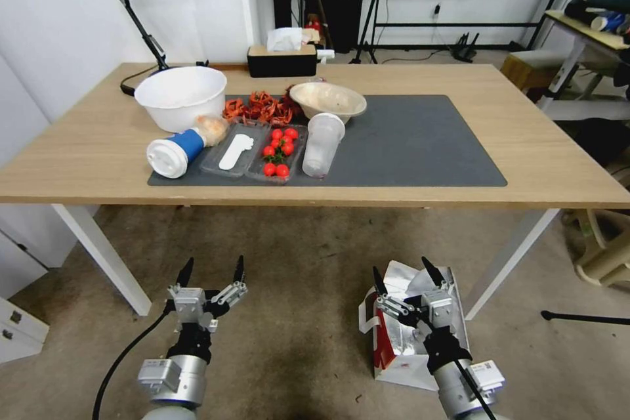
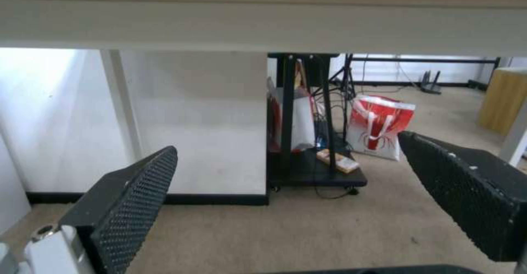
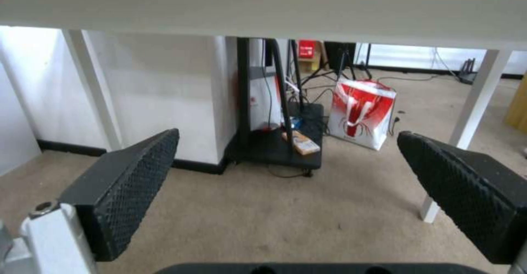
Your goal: Pick up the food delivery bag from the floor and place it on the table.
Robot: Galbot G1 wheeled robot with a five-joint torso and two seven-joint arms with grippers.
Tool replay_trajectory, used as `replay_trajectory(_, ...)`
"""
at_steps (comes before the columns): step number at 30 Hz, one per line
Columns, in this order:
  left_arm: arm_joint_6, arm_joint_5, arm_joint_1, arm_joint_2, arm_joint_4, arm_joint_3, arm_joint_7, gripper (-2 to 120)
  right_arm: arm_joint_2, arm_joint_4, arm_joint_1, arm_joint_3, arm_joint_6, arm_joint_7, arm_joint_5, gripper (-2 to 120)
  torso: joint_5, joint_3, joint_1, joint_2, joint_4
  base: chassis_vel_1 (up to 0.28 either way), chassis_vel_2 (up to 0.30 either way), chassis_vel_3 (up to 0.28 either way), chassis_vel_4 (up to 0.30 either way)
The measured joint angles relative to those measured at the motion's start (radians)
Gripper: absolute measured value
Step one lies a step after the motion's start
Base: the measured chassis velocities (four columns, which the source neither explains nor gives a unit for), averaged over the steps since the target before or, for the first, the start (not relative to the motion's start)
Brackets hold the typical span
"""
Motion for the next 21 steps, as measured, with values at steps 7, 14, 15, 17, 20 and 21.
replay_trajectory(7, 0.001, -0.005, 0.004, -0.006, 0.002, 0.002, 0.005, 100, -0.002, -0.002, 0.001, 0.004, -0.001, 0.004, 0.004, 100, 0.0000, -0.018, -0.014, -0.032, 0.0000, 0.000, 0.000, 0.000, 0.000)
replay_trajectory(14, 0.007, -0.002, -0.001, 0.003, 0.003, 0.002, 0.003, 100, -0.002, -0.003, 0.003, 0.004, -0.004, 0.006, 0.004, 100, 0.0000, -0.035, -0.025, -0.060, -0.0001, 0.000, 0.000, 0.000, 0.000)
replay_trajectory(15, 0.008, -0.002, -0.001, 0.003, 0.002, 0.002, 0.003, 100, -0.002, -0.005, 0.004, 0.004, -0.004, 0.007, 0.003, 100, 0.0000, -0.038, -0.028, -0.065, 0.0000, 0.000, 0.000, 0.000, 0.000)
replay_trajectory(17, 0.008, -0.002, -0.001, 0.002, 0.002, 0.002, 0.003, 100, -0.001, -0.007, 0.005, 0.003, -0.004, 0.007, 0.003, 100, 0.0001, -0.041, -0.029, -0.070, 0.0000, 0.000, 0.000, 0.000, 0.000)
replay_trajectory(20, 0.005, -0.002, 0.001, -0.003, 0.006, 0.004, 0.003, 100, 0.004, -0.016, 0.007, 0.000, -0.003, 0.008, 0.000, 100, 0.0001, -0.051, -0.034, -0.085, 0.0000, 0.000, 0.000, 0.000, 0.000)
replay_trajectory(21, 0.005, -0.002, 0.002, -0.005, 0.008, 0.004, 0.003, 100, 0.005, -0.018, 0.008, 0.000, -0.003, 0.008, -0.001, 100, 0.0000, -0.053, -0.036, -0.089, 0.0000, 0.000, 0.000, 0.000, 0.000)
